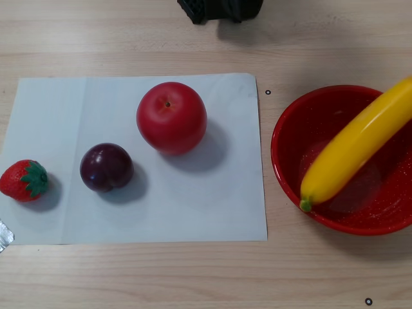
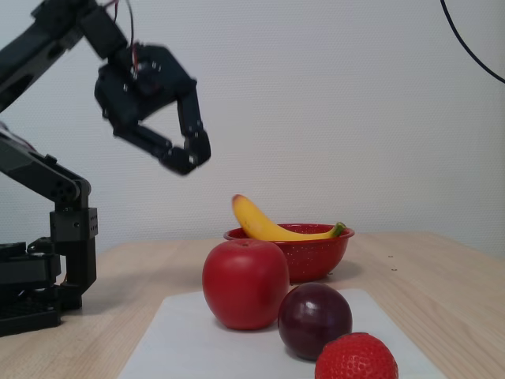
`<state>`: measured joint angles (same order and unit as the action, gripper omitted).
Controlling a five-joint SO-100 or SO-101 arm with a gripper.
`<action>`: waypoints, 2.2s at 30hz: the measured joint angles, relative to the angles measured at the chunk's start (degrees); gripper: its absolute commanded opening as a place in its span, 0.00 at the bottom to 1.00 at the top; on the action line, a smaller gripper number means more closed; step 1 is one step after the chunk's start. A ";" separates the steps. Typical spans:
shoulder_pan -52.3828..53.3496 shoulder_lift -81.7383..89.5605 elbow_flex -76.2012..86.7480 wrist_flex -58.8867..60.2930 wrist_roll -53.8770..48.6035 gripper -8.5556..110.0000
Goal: Grasp the banana and put it in the red bowl.
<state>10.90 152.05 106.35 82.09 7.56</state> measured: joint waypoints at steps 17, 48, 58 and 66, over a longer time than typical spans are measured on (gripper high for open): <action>-0.53 19.16 55.81 -62.05 -5.01 0.07; -2.72 36.04 71.28 -38.85 -11.78 0.07; -3.69 36.21 71.28 -32.26 -11.43 0.07; -3.87 36.21 71.28 -32.08 -11.87 0.07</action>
<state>7.03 188.26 177.63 50.01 -4.31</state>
